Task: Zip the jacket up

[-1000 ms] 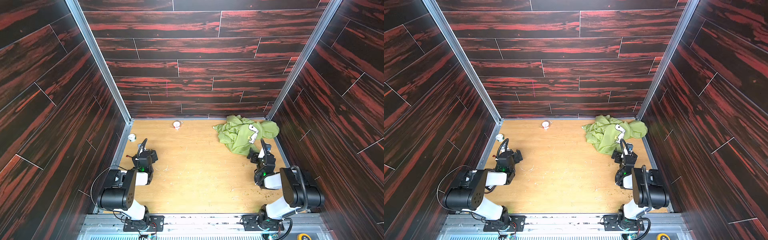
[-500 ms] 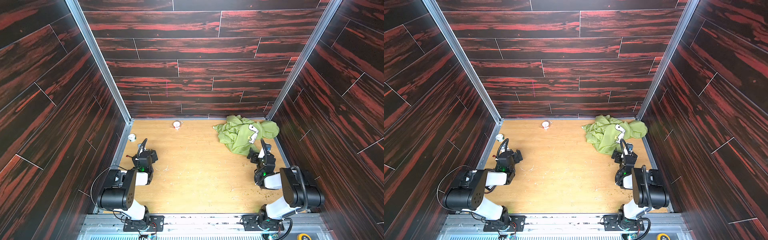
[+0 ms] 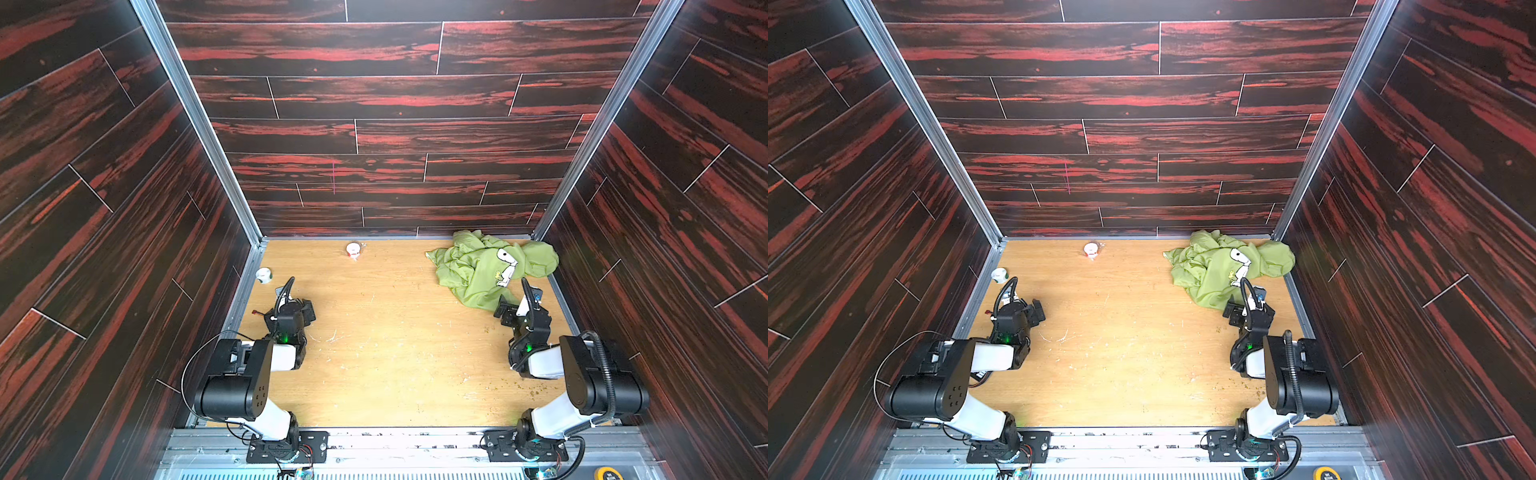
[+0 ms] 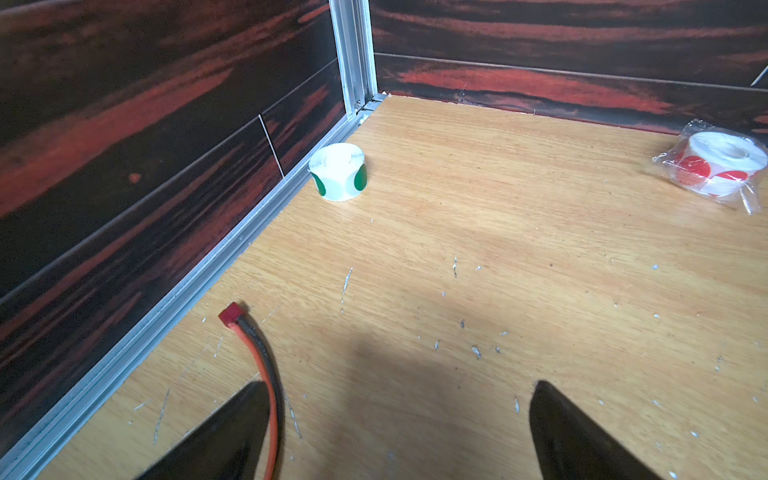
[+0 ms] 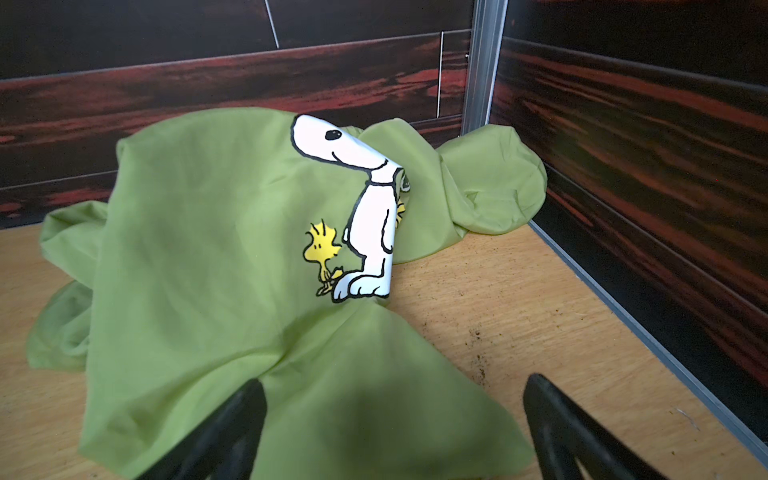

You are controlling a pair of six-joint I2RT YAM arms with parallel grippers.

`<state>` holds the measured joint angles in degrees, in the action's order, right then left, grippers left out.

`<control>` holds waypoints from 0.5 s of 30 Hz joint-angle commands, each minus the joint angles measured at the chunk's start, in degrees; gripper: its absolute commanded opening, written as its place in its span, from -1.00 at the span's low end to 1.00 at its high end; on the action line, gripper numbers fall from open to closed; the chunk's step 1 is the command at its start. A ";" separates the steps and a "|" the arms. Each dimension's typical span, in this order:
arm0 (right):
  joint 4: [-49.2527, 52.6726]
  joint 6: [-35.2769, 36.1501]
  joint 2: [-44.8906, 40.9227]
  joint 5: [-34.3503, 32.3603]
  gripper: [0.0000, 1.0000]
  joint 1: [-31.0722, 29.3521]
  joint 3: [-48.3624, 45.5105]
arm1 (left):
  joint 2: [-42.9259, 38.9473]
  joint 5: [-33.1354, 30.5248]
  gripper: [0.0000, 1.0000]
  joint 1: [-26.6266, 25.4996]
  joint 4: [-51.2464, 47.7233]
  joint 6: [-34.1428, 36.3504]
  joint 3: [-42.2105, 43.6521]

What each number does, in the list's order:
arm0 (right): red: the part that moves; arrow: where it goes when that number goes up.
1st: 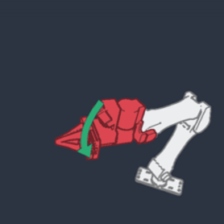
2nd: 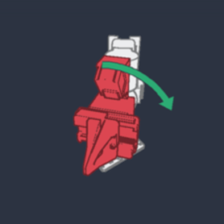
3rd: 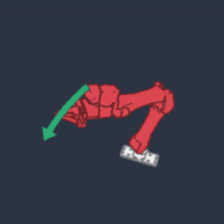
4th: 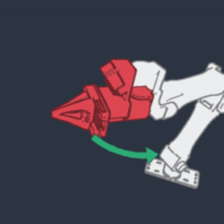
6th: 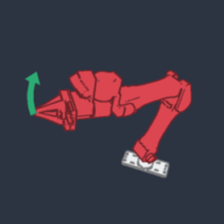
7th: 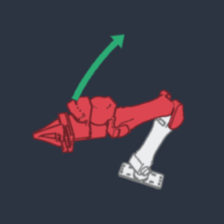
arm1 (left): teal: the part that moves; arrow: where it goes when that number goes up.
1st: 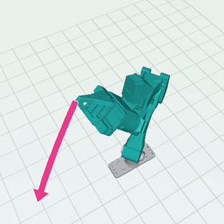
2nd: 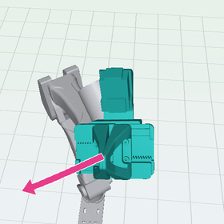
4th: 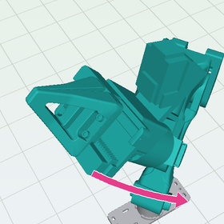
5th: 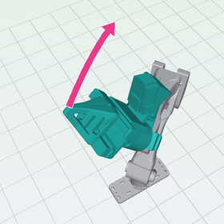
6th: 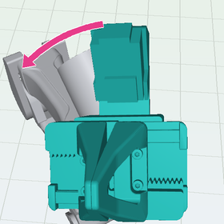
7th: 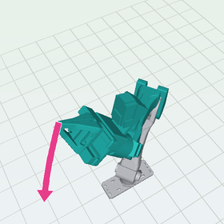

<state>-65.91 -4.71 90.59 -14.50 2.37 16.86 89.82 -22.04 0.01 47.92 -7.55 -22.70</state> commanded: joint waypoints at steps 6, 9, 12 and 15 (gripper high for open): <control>-1.05 -0.12 -1.11 0.18 0.97 0.17 -0.08 | -1.73 0.07 0.99 0.34 -0.11 -0.19 -1.03; -0.97 -0.12 -1.07 0.18 0.97 0.18 0.01 | -1.64 -0.05 0.99 0.34 -0.24 -0.23 -1.16; -0.80 -0.12 -1.03 0.18 0.98 0.16 0.10 | -1.54 -0.03 0.99 0.34 -0.28 -0.21 -1.17; -0.88 -0.04 -1.03 0.18 0.98 0.16 0.01 | -1.75 0.00 0.99 0.26 -0.16 -0.19 -1.04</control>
<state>-65.91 -4.71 90.59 -14.50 2.37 16.86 89.82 -22.04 0.01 47.77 -7.55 -22.74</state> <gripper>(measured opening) 0.988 0.996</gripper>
